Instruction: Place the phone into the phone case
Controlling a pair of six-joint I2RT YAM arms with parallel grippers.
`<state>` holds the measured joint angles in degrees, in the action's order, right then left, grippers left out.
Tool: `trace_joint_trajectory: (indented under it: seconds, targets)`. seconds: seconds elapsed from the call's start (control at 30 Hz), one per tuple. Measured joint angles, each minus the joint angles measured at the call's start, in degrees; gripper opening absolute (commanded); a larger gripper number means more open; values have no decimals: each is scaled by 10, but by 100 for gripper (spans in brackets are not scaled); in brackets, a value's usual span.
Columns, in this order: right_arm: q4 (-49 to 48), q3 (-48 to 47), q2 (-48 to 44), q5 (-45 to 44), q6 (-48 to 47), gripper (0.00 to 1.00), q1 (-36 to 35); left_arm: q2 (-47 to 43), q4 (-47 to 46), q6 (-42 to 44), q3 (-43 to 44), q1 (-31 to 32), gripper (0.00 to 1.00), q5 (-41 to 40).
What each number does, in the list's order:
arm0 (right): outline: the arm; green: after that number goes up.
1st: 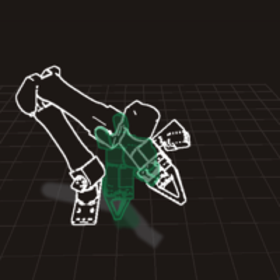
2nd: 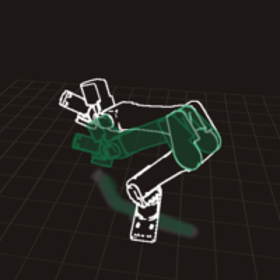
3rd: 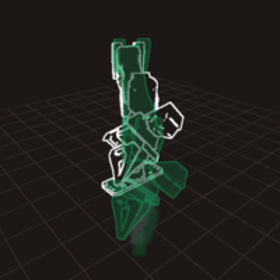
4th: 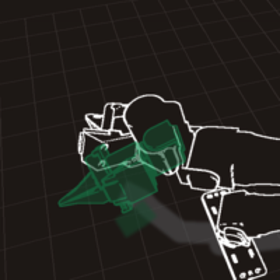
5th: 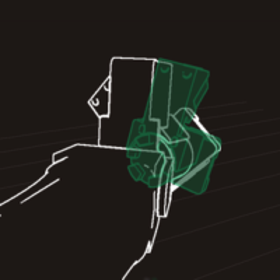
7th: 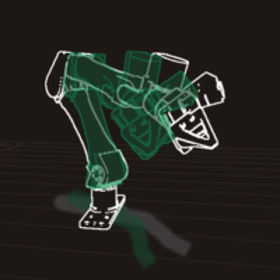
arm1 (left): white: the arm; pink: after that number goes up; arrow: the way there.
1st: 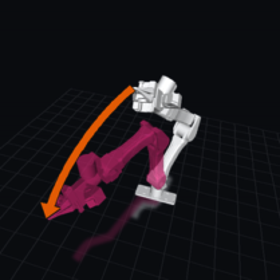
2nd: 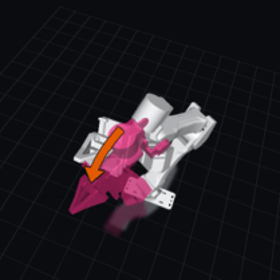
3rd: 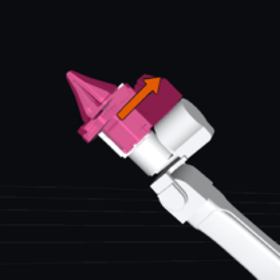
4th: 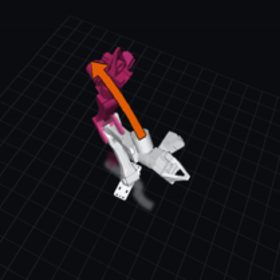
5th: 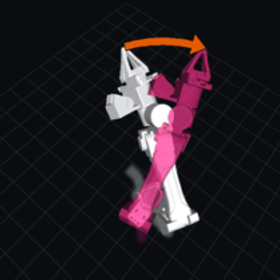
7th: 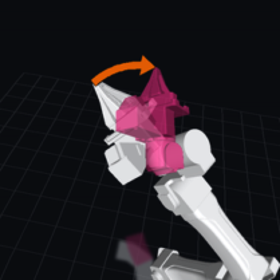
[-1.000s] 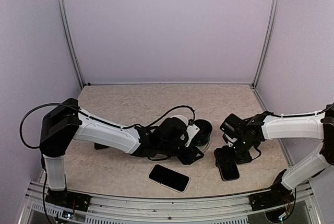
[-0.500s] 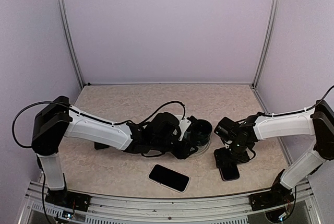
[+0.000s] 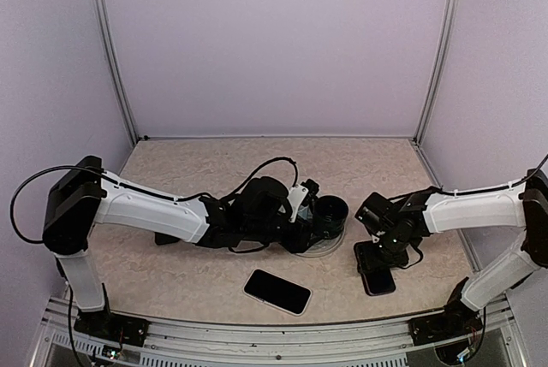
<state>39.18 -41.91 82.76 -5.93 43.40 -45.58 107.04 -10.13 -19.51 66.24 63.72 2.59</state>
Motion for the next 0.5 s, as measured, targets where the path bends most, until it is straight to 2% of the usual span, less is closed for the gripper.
trace_joint_trajectory:
  seconds: [0.17, 0.23, 0.43, 0.5]
  targets:
    - [-9, 29, -55, -11, 4, 38, 0, 0, -5, -9, 0, 0, 48, 0]
    - [-17, 38, -84, -14, 4, 37, 0, 0, -14, -18, -1, 0, 51, 0]
    - [-63, 58, -182, -24, 1, 34, -24, -12, -83, -67, -28, -1, 82, -1]
    - [-78, 65, -208, -28, -2, 34, -34, -17, -115, -88, -39, -1, 87, -1]
